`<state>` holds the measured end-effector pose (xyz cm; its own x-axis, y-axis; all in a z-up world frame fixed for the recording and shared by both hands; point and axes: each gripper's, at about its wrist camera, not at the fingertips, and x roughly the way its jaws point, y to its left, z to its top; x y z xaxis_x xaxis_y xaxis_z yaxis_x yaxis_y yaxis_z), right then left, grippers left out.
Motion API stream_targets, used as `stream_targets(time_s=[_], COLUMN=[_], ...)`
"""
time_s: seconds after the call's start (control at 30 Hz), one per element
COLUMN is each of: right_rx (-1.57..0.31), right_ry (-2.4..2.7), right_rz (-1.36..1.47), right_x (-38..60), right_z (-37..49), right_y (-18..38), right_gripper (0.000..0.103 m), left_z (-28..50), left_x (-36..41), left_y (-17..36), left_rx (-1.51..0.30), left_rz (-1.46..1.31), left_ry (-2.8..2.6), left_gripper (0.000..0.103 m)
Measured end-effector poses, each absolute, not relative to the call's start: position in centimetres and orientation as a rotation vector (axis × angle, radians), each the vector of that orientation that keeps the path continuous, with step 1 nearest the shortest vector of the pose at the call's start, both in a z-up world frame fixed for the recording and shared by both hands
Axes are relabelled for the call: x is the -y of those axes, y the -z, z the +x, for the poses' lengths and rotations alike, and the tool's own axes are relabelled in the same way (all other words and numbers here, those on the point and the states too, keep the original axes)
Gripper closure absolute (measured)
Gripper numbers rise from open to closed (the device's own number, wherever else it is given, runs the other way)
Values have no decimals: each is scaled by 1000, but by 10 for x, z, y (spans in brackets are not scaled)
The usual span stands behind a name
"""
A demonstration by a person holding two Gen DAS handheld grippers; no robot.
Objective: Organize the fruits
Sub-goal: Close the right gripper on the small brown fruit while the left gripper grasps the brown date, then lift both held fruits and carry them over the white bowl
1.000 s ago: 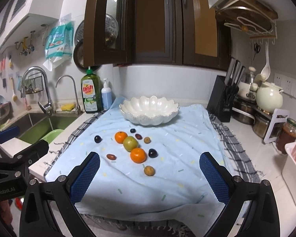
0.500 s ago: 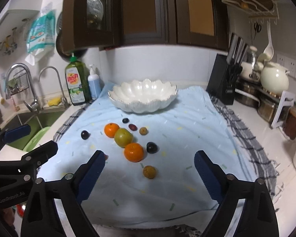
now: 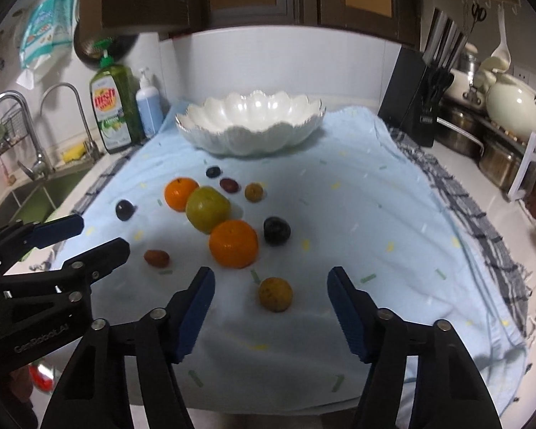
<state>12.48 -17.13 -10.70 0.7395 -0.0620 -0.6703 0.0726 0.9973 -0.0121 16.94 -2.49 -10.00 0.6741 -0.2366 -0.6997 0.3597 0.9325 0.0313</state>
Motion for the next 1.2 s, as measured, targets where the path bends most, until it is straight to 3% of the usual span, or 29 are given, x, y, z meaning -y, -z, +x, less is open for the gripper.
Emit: stream_targets(time_s=[0.43, 0.93, 1.2], right_rx=[-821, -839, -823], right_ry=[112, 127, 144], right_rz=[55, 61, 58], right_x=[175, 171, 170], right_z=[142, 149, 149], right_y=[139, 146, 139], right_gripper=[55, 71, 75], left_z=[201, 211, 212], left_x=[37, 36, 34], left_y=[138, 147, 144], left_rx=[-869, -897, -896], left_rz=[162, 153, 151], left_ry=[398, 445, 477], left_gripper=[52, 75, 76])
